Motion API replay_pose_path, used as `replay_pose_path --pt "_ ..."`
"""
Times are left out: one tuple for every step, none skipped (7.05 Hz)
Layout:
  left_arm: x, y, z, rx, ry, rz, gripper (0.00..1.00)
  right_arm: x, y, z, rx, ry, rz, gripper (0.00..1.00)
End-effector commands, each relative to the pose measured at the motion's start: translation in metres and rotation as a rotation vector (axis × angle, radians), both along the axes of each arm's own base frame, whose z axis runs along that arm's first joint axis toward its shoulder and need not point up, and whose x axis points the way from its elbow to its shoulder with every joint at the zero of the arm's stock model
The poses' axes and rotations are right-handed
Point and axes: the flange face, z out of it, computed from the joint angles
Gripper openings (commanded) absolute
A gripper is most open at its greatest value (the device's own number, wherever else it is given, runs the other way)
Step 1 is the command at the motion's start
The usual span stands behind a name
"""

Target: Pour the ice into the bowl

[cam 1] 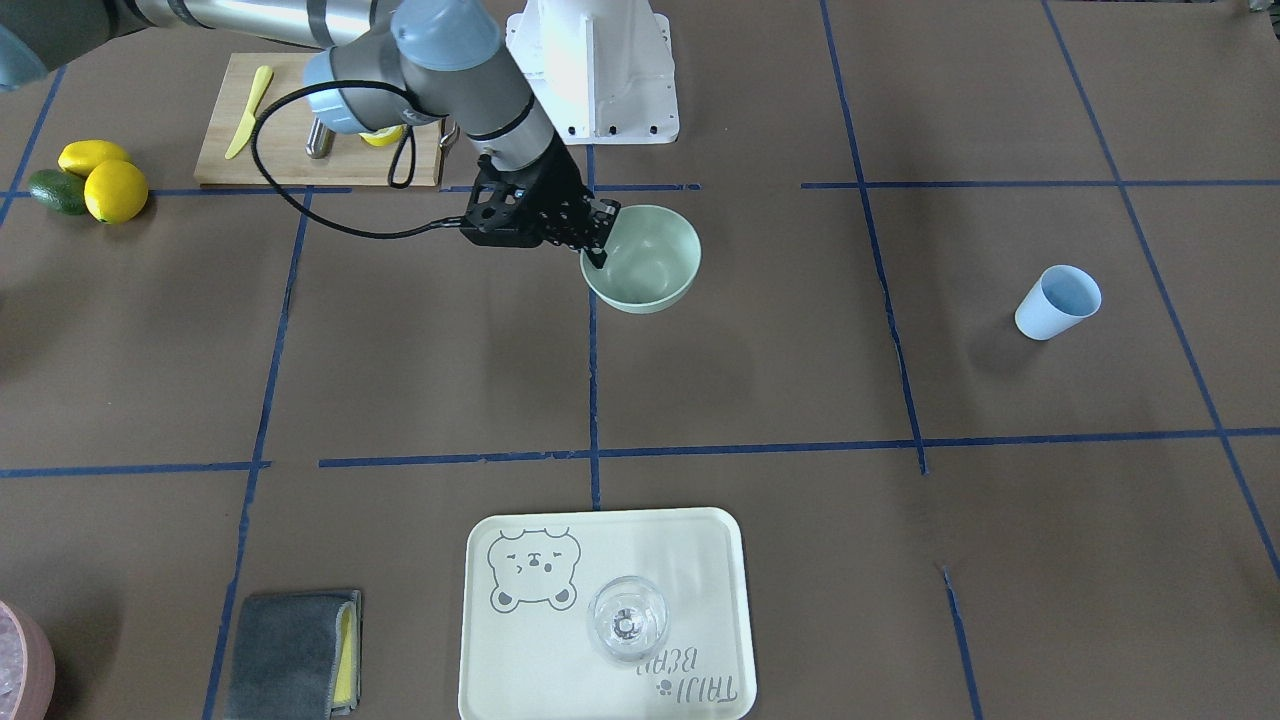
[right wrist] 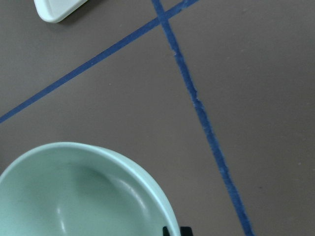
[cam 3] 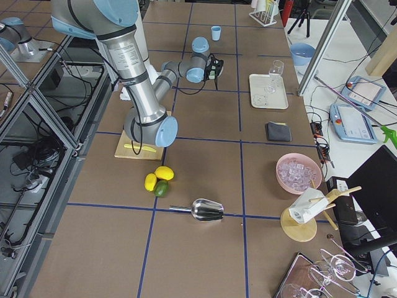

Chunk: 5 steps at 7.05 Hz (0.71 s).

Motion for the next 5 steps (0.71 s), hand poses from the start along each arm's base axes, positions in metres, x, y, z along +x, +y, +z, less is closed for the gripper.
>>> replay_pose_path --pt "0.000 0.000 -0.002 0.003 0.000 0.000 1.00 -0.049 -0.006 -0.008 -0.023 0.052 0.029 0.00" --pt "0.001 0.000 -0.002 0.003 0.000 0.002 1.00 -0.058 -0.007 -0.003 -0.028 0.070 0.025 0.00" --pt "0.002 -0.001 -0.004 0.008 0.000 0.005 1.00 -0.069 -0.007 0.007 -0.036 0.095 0.020 0.00" --pt "0.002 -0.003 -0.006 0.017 -0.001 0.005 1.00 -0.078 0.000 0.011 -0.035 0.105 0.013 0.00" --pt "0.002 -0.005 -0.004 0.037 -0.002 0.005 1.00 -0.087 0.008 0.020 -0.035 0.123 0.007 0.00"
